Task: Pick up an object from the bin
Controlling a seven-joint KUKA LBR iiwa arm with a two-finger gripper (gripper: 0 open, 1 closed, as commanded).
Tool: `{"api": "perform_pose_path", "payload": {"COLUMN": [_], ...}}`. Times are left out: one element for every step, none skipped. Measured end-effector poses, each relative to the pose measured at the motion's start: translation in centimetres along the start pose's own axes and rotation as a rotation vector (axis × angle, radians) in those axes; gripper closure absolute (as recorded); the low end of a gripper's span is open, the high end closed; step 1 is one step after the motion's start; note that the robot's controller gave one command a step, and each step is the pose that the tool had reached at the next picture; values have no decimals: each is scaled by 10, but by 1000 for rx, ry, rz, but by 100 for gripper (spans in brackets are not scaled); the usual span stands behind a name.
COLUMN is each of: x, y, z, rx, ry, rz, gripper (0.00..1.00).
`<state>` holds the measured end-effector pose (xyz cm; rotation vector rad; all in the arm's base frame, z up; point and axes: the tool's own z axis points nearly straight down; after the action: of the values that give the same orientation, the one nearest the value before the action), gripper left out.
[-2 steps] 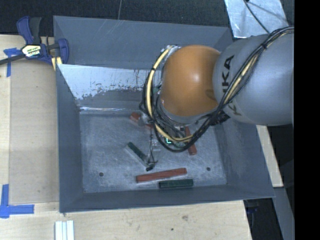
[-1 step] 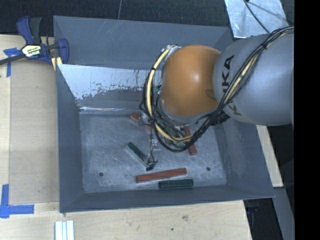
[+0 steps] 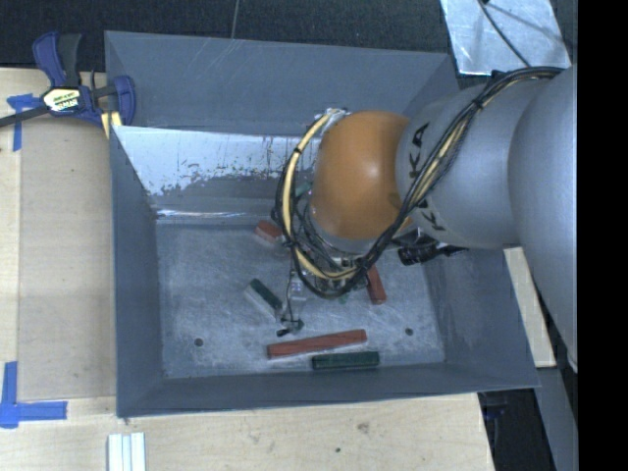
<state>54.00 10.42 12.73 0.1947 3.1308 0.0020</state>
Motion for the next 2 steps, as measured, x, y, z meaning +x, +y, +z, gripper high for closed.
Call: {"api": "perform_pose_path", "payload": {"x": [1, -4], "y": [-4, -2], "z": [27, -25], "rx": [3, -1], "ry": [9, -3], "rz": [26, 46], "gripper": [0, 0]}}
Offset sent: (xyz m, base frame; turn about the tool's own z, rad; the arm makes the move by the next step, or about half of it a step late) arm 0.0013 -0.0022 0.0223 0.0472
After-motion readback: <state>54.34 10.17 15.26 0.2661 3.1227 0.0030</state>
